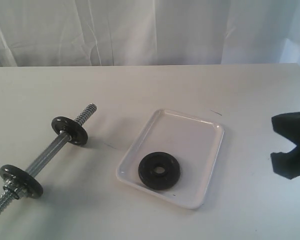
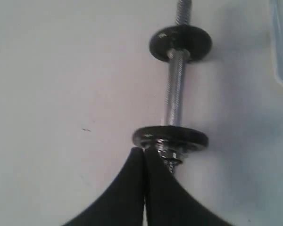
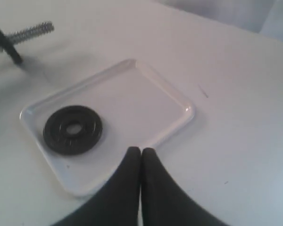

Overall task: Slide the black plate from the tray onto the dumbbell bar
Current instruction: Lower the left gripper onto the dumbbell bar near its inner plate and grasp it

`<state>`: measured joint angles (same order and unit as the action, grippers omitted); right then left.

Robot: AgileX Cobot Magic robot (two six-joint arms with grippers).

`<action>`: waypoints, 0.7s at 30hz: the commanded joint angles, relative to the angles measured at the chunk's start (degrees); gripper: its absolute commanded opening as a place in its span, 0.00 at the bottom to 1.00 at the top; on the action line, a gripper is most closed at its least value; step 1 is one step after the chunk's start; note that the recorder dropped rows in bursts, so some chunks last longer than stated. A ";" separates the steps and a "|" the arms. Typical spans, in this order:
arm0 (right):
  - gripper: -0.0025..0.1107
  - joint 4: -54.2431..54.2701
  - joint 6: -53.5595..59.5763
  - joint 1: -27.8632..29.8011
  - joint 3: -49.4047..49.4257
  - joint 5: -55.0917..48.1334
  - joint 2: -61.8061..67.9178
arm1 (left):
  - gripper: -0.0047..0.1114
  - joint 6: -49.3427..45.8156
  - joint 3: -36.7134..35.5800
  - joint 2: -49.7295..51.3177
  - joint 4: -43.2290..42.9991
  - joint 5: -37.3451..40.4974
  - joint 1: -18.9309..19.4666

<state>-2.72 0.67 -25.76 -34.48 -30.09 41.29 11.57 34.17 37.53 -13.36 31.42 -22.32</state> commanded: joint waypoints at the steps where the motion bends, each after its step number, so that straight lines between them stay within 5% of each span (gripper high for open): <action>1: 0.02 0.52 2.36 -3.07 -1.39 -4.36 3.82 | 0.04 -8.10 6.72 12.10 7.76 5.94 -1.13; 15: 0.02 7.20 2.23 -4.62 0.93 -9.39 1.28 | 0.05 -9.07 26.37 46.94 8.43 3.77 -1.13; 18: 0.02 7.20 2.33 -4.62 0.93 -9.14 -0.04 | 0.16 -9.07 27.62 51.75 8.43 2.74 -1.13; 21: 0.02 7.20 2.33 -4.62 0.93 -9.04 -0.55 | 0.41 -8.85 28.74 55.18 8.43 2.59 -1.13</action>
<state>4.19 2.60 -30.27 -33.70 -39.99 41.30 2.55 61.95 90.28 -5.52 33.92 -23.22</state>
